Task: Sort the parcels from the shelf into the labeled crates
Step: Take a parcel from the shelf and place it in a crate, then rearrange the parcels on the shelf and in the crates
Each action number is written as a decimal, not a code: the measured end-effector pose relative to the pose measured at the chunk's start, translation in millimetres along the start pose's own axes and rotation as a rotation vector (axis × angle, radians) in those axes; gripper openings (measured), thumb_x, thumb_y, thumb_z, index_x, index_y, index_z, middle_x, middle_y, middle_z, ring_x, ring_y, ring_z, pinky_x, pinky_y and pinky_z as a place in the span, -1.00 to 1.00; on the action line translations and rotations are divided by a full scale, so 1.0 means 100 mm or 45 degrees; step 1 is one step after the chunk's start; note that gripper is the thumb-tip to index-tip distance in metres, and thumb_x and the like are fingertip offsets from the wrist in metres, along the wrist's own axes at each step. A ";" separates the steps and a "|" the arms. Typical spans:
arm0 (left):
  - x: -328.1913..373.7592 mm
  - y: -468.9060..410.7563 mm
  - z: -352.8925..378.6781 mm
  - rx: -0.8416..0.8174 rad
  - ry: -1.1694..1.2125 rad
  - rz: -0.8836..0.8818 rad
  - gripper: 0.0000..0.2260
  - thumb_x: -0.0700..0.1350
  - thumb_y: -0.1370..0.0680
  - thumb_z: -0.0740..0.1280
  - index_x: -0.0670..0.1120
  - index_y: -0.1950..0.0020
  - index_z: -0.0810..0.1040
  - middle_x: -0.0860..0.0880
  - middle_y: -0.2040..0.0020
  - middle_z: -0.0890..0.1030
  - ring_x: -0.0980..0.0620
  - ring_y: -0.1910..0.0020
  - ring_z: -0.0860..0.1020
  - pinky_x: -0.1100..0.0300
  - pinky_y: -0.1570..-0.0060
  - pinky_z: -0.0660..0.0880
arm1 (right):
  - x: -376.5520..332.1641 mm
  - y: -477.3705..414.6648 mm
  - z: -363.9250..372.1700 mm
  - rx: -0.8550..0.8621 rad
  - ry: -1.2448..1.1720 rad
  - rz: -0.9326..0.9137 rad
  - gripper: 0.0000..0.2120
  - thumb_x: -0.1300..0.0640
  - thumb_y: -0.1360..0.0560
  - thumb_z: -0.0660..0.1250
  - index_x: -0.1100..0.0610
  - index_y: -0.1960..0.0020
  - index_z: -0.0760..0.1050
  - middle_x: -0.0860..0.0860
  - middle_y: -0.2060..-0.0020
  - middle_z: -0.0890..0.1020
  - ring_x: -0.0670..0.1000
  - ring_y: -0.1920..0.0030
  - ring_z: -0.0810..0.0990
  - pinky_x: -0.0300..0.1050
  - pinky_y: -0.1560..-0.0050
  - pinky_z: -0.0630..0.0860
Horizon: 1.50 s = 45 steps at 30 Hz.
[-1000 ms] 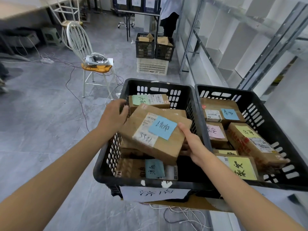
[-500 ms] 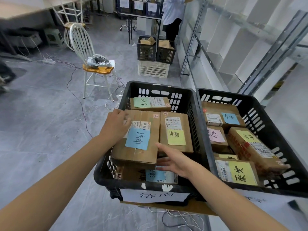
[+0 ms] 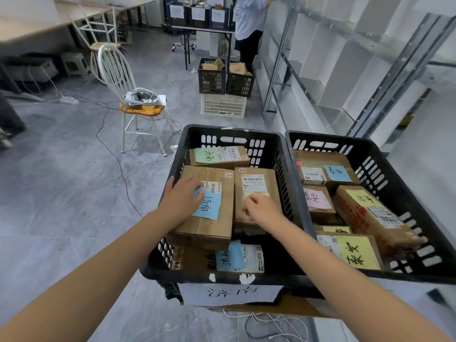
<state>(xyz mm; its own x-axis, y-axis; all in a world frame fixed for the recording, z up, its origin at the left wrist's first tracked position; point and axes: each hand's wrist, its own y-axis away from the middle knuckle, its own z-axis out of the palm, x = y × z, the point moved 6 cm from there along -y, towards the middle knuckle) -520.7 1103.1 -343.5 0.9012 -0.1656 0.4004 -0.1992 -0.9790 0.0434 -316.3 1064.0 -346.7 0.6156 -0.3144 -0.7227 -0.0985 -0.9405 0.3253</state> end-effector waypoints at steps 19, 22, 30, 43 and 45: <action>2.83 0.48 -0.58 0.036 0.114 0.702 -0.57 -0.07 -0.66 0.20 -0.14 -0.51 0.29 -0.05 -0.49 0.31 -0.04 -0.46 0.32 0.09 -0.42 0.24 | 0.23 1.67 -2.53 0.599 0.584 -0.210 -0.67 0.05 -0.64 0.20 0.17 -0.35 0.42 0.10 -0.23 0.50 0.14 -0.27 0.50 -0.01 -0.20 0.44; 3.59 0.75 -0.60 0.047 0.137 0.879 -0.56 -0.10 -0.65 0.21 -0.14 -0.52 0.28 -0.07 -0.49 0.33 -0.04 -0.45 0.33 0.12 -0.40 0.25 | 0.47 2.22 -3.10 0.757 0.615 -0.100 -0.62 0.04 -0.65 0.19 0.21 -0.39 0.38 0.14 -0.34 0.46 0.16 -0.33 0.45 0.02 -0.31 0.40; 5.24 1.55 -0.66 0.103 0.245 1.262 -0.56 -0.06 -0.65 0.22 -0.13 -0.52 0.30 -0.05 -0.50 0.34 -0.02 -0.41 0.39 0.13 -0.38 0.30 | 0.90 3.63 -4.17 1.098 0.590 -0.006 -0.62 0.03 -0.63 0.21 0.07 -0.42 0.38 0.02 -0.40 0.47 0.09 -0.34 0.47 0.05 -0.32 0.46; 6.60 1.36 -1.04 0.163 0.364 1.325 -0.58 -0.10 -0.62 0.26 -0.18 -0.46 0.38 -0.12 -0.42 0.42 -0.08 -0.36 0.42 0.03 -0.35 0.39 | 0.96 4.00 -5.28 1.305 0.612 0.104 -0.49 0.03 -0.63 0.20 0.21 -0.52 0.26 0.13 -0.45 0.36 0.11 -0.39 0.40 -0.04 -0.33 0.36; 6.71 1.17 -1.06 0.158 0.373 1.293 -0.62 -0.12 -0.62 0.24 -0.18 -0.42 0.41 -0.14 -0.38 0.44 -0.08 -0.29 0.45 0.12 -0.25 0.38 | 0.97 3.87 -5.41 1.306 0.591 0.109 -0.47 0.02 -0.63 0.20 0.19 -0.54 0.23 0.11 -0.48 0.34 0.10 -0.43 0.37 -0.03 -0.37 0.34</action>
<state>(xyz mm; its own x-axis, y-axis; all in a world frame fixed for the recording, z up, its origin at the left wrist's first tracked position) 19.9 889.7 27.6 0.2034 -0.8927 0.4021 -0.7502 -0.4060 -0.5219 128.1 739.3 38.7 0.7859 -0.5054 -0.3562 -0.6183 -0.6471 -0.4460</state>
